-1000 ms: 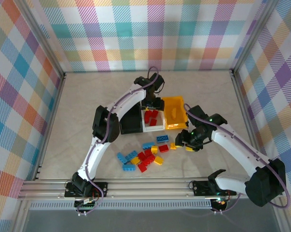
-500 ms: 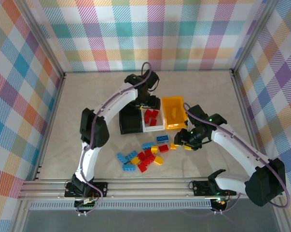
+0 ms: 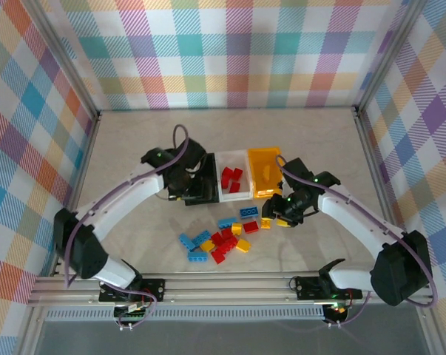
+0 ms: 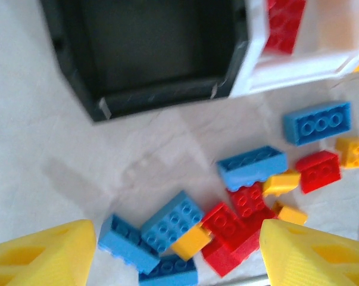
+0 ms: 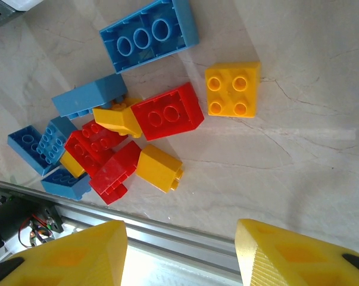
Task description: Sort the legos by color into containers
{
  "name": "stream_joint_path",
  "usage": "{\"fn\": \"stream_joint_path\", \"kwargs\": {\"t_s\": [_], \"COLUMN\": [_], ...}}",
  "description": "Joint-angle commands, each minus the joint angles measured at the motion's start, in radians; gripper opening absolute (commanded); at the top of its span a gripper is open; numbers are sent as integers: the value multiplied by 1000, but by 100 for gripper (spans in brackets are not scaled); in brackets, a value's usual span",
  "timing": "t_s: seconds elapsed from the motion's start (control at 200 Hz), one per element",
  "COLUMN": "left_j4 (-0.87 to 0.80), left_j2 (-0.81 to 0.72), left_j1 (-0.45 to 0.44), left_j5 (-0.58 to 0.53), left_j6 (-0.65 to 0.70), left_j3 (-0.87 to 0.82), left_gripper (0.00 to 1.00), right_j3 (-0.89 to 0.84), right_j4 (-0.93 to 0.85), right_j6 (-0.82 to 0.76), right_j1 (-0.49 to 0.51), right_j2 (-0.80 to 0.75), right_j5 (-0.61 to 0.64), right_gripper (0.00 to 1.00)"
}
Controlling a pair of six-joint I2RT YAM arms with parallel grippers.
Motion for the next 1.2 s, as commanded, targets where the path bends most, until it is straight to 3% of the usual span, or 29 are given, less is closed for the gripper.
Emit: {"fn": "stream_joint_path", "kwargs": {"t_s": [0.0,0.19,0.445,1.195], "left_j4": [9,-5,37,44], "left_j2": [-105,-212,-248,-238], "left_j1": [-13,-30,-47,-47], "left_j5": [-4,13,49,38], "left_j6": [-119,-222,-249,-242], "left_j3": [-104,-254,-355,-379], "left_gripper": [74,74,74,75], "right_j3": [-23,-41,-63,100], "right_j4": [23,33,82,94], "right_j6": [10,11,-29,-55], "right_j1": [-3,-4,-2,4], "right_j2": [11,38,159,431], "right_j5": [-26,-11,6,118], "right_gripper": [51,51,50,47]}}
